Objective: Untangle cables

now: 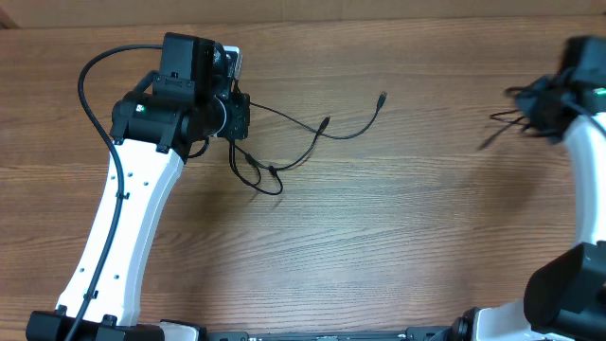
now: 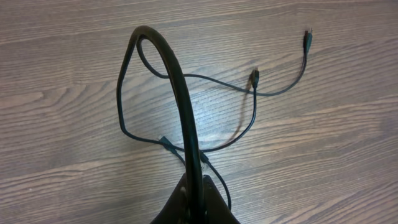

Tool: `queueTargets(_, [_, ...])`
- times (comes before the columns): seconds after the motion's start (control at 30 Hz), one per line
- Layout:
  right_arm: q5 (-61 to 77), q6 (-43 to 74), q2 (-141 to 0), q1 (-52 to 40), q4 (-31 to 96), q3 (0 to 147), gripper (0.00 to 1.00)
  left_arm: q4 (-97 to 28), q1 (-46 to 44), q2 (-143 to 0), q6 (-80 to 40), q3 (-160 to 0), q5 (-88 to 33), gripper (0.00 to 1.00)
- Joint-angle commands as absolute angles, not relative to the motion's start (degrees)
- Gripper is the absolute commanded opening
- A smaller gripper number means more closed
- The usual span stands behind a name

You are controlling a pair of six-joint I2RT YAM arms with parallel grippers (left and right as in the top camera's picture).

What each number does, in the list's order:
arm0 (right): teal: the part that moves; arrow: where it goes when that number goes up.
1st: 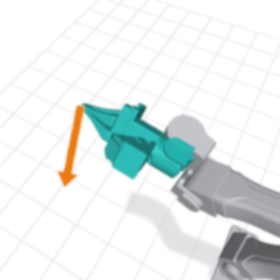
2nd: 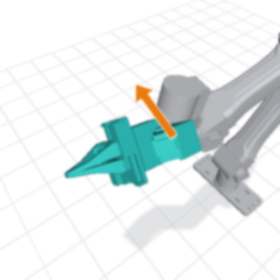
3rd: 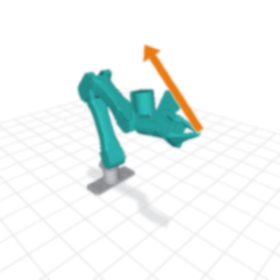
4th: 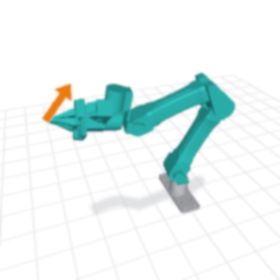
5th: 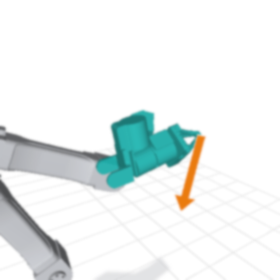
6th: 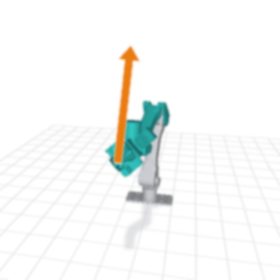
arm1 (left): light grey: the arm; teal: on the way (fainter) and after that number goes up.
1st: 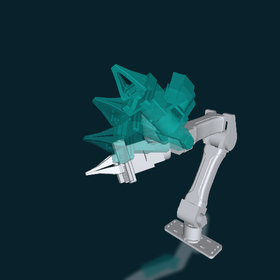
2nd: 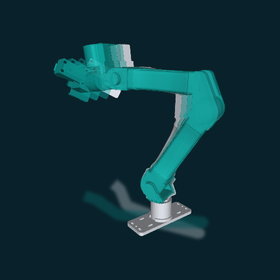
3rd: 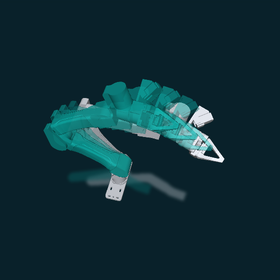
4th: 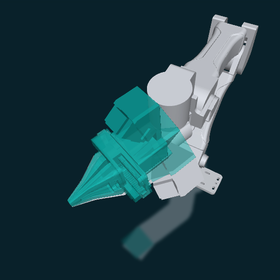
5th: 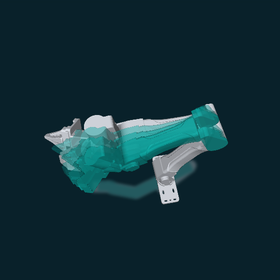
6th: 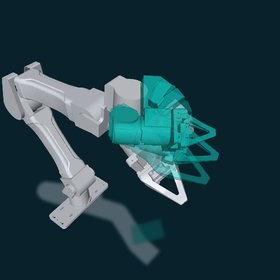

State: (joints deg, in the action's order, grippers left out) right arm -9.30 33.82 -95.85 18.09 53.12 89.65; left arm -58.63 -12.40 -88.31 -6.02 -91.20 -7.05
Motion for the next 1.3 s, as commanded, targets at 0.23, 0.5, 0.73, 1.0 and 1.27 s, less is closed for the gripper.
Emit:
queueTargets(0.23, [-24.97,31.51,-96.82,31.24,46.46,92.79,0.12,-58.78,-12.80,-88.88,-7.77,-91.05,-7.11,0.04])
queueTargets(0.5, [-7.77,28.84,-99.33,37.15,47.72,92.64,0.49,-58.94,-12.80,-88.88,-7.77,-91.05,-7.09,0.04])
queueTargets(0.73, [13.04,16.99,-99.39,34.24,64.82,92.49,0.65,-59.37,-12.78,-88.88,-7.97,-91.05,-7.09,0.04])
queueTargets(1.0, [10.55,15.27,-99.46,28.97,80.14,88.20,0.70,-59.33,-12.78,-88.88,-7.94,-91.05,-7.07,0.04])
queueTargets(1.27, [10.13,19.84,-99.46,24.60,79.05,75.35,0.71,-59.24,-12.78,-88.88,-7.90,-91.05,-6.96,0.04])
